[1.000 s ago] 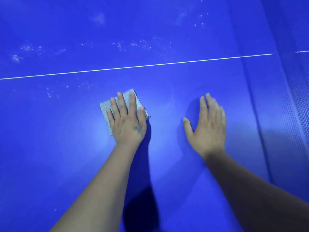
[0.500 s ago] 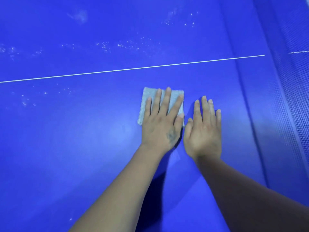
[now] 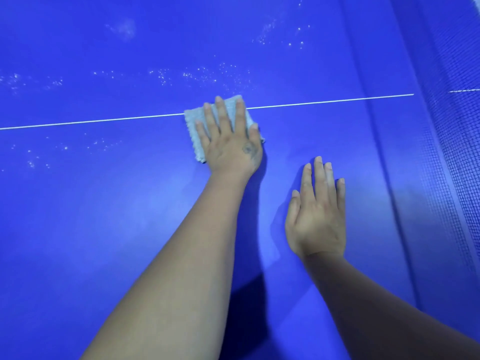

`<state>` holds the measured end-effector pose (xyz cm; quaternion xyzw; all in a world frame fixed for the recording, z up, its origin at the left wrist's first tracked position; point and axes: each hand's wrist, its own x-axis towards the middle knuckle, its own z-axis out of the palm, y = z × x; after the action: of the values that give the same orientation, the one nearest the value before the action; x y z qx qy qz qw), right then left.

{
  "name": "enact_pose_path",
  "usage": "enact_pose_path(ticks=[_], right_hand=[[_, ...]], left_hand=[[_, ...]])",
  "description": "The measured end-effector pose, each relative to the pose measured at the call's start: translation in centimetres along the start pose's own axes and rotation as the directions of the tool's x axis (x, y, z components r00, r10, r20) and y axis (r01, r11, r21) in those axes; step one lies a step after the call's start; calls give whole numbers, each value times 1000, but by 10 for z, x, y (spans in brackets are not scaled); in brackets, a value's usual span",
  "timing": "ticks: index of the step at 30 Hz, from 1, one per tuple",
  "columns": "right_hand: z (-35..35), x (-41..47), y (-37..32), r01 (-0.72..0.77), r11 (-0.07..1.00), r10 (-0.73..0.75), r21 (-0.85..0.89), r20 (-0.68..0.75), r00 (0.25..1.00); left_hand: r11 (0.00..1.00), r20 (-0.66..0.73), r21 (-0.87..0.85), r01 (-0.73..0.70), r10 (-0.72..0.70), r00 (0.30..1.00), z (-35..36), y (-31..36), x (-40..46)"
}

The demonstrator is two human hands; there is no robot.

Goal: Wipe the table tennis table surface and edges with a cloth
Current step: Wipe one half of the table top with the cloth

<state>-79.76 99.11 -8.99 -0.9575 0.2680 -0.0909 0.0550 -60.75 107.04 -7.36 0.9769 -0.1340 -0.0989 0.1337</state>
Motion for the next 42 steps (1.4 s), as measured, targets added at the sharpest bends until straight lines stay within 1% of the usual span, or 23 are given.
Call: enact_pose_path(ticks=[3, 6, 9, 11, 13, 15, 18, 21, 23, 25, 26, 28, 31, 34, 37, 40, 42], right_hand=[[2, -1, 1, 2, 1000, -1, 16, -15, 1000], [3, -2, 3, 4, 1000, -4, 22, -2, 1000], [2, -1, 3, 10, 1000, -10, 19, 19, 1000], [1, -2, 3, 16, 1000, -17, 26, 27, 1000], [1, -2, 2, 20, 999, -21, 33, 13, 1000], [2, -2, 2, 18, 999, -18, 42, 0, 1000], [1, -2, 1, 10, 999, -10, 39, -14, 1000], [2, -1, 2, 16, 1000, -15, 24, -12, 1000], [2, 0, 1, 26, 1000, -26, 1, -14, 1000], [2, 0, 1, 35, 999, -35, -9, -12, 999], [1, 0, 2, 38, 999, -38, -10, -11, 999], [2, 0, 1, 36, 999, -36, -5, -6, 999], [2, 0, 2, 38, 999, -38, 1, -14, 999], [2, 0, 2, 45, 999, -45, 6, -19, 999], [1, -3, 0, 22, 1000, -22, 0, -14, 1000], [-4, -4, -29, -41, 995, 40, 87, 15, 999], [-7, -13, -65, -29, 989, 27, 147, 18, 999]], left_hand=[[980, 35, 43, -193, 192, 981, 8, 30, -5], [923, 39, 57, -381, 379, 924, 18, 29, -32], [889, -42, 48, -456, 458, 888, 21, 3, -65], [885, -42, 40, -464, 465, 884, 16, -24, -89], [899, -35, 44, -436, 437, 899, 7, -55, -111], [927, -33, 56, -372, 374, 927, -4, -88, -124], [977, -61, 70, -203, 207, 976, -19, -128, -106], [999, -93, 51, -2, 6, 996, -29, -135, -63], [997, -107, 14, 74, -72, 992, -29, -121, -35], [997, -92, -14, 81, -82, 992, -27, -98, -14], [998, -78, -6, 55, -55, 995, -24, -86, -10], [998, -64, 30, -60, 62, 996, -13, -64, -15], [971, -116, 53, -232, 237, 965, 4, -51, -60], [954, -137, 24, -297, 298, 945, 11, -59, -122], [972, -106, 17, -234, 235, 966, 5, -88, -177], [998, -99, 29, -52, 54, 994, -8, -133, -197], [997, -92, 41, 64, -60, 994, -18, -161, -188]])
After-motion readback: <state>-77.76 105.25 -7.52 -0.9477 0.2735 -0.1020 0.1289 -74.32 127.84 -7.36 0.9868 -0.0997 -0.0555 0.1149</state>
